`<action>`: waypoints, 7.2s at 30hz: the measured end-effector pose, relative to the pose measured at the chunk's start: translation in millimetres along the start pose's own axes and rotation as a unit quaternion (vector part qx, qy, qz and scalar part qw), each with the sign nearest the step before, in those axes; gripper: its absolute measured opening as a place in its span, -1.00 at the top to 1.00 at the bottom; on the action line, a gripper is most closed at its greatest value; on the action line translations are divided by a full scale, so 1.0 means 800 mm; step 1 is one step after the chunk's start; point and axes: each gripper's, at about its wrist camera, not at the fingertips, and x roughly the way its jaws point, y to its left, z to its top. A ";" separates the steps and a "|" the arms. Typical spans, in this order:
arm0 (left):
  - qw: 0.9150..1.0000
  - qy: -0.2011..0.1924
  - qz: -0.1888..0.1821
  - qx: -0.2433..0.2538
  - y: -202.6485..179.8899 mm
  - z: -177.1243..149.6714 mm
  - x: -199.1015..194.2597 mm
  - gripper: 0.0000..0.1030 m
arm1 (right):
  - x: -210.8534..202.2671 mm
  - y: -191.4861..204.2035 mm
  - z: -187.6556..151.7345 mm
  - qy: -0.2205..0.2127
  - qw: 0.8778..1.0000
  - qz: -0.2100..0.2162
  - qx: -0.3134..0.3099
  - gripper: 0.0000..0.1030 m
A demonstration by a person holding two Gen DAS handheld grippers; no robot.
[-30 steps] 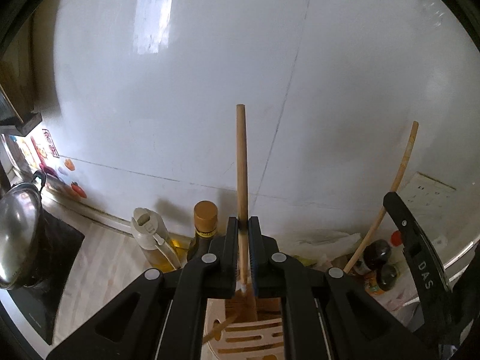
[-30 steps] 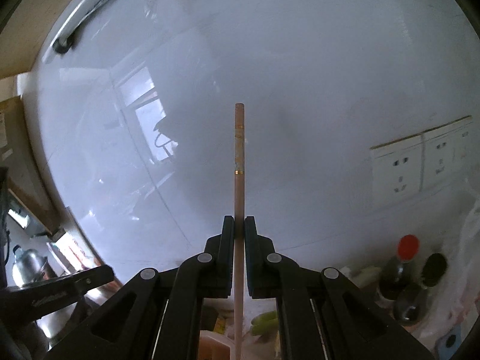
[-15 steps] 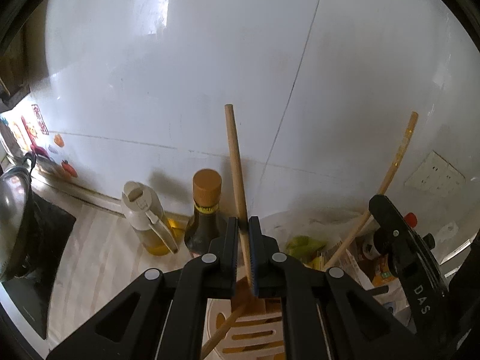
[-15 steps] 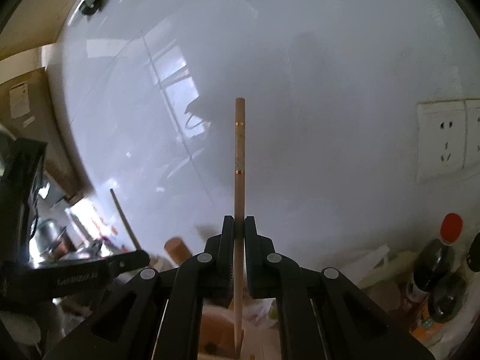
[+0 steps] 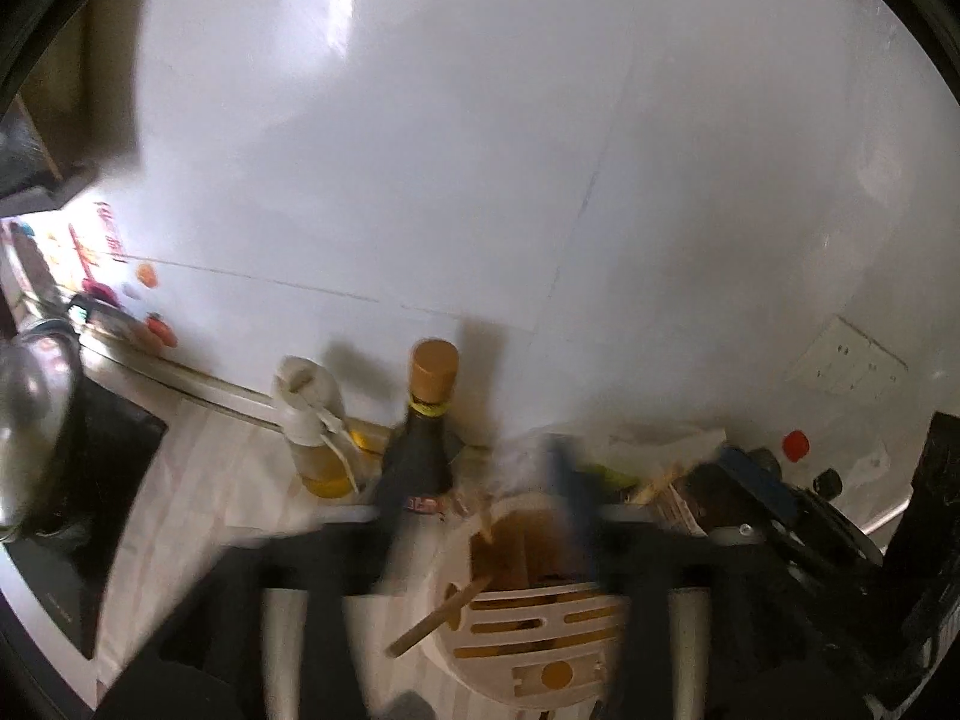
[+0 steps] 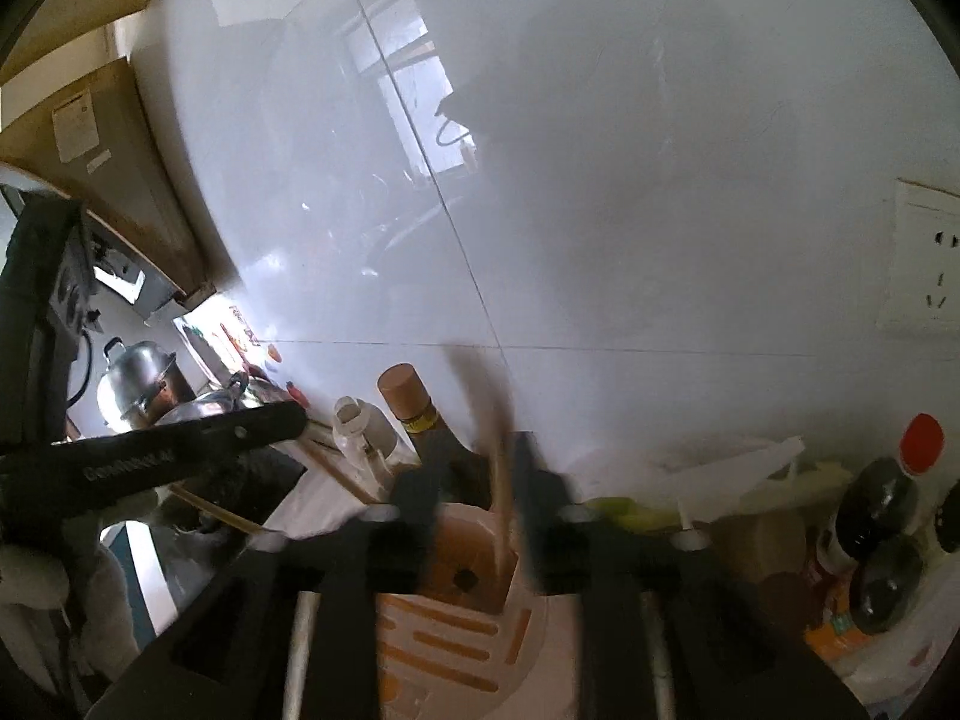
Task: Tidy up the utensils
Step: 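Open both tools and move them back over the chopsticks on the mat, then grasp a light chopstick with the left tool while the right grasps another light one, then lift both held chopsticks and carry them up over the cream holder, then lower both chopsticks into the holder slots and open both tools, then move both open tools back down over the remaining dark chopsticks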
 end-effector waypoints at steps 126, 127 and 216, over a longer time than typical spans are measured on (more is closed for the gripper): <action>0.988 0.119 0.001 0.103 -0.015 -0.252 -0.032 0.92 | -0.150 -0.052 -0.272 0.144 0.956 -0.173 0.190 0.88; 0.988 0.113 0.000 0.102 -0.015 -0.247 -0.036 0.92 | -0.152 -0.051 -0.266 0.137 0.957 -0.170 0.189 0.88; 0.986 0.123 0.062 0.099 0.019 -0.226 -0.008 -1.00 | -0.105 -0.038 -0.211 0.162 0.947 -0.233 0.152 -0.83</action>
